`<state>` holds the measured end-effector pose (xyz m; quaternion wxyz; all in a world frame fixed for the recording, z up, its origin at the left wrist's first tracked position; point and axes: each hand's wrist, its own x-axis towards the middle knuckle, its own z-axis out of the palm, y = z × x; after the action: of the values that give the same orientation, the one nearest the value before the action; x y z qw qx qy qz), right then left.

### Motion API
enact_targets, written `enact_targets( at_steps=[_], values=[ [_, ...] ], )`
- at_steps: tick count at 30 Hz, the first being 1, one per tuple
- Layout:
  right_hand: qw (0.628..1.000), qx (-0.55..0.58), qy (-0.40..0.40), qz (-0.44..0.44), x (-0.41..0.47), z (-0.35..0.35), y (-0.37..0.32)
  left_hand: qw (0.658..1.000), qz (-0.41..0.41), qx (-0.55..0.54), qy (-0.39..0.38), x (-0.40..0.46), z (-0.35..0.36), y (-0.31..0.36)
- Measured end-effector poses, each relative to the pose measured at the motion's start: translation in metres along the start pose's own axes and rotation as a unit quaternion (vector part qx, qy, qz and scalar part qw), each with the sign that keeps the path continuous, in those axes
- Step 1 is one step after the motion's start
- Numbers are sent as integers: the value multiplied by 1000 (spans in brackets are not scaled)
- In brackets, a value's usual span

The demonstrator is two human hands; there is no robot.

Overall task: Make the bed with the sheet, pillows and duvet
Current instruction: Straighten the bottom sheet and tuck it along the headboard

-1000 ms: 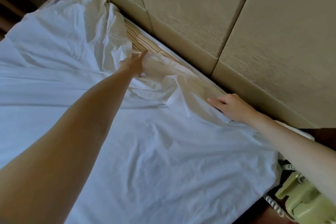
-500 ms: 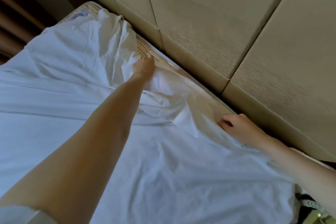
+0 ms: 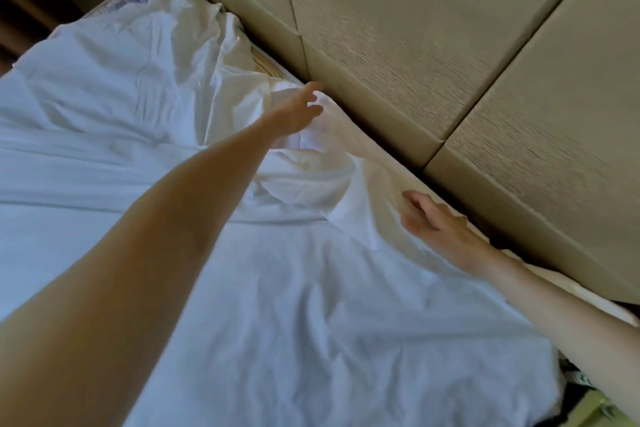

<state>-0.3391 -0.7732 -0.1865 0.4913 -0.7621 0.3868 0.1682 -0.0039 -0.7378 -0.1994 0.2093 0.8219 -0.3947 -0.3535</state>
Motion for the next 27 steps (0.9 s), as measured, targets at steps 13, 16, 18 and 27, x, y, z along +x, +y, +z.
enact_targets(
  at_steps=[13, 16, 18, 27],
  values=[
    [993, -56, 77, -75, -12, -3, -5, 829, -97, 417, -360, -81, -30, -33],
    [985, -47, 135, -101, -22, -12, -1, 880, -41, 429, -200, -70, -52, -4],
    [971, -37, 197, -129, -24, -17, -4, 897, -28, 434, -78, -61, -72, 19],
    [892, -61, 400, -202, -36, -27, -30, 923, 30, -82, 375, -33, -89, 125]
  ],
)
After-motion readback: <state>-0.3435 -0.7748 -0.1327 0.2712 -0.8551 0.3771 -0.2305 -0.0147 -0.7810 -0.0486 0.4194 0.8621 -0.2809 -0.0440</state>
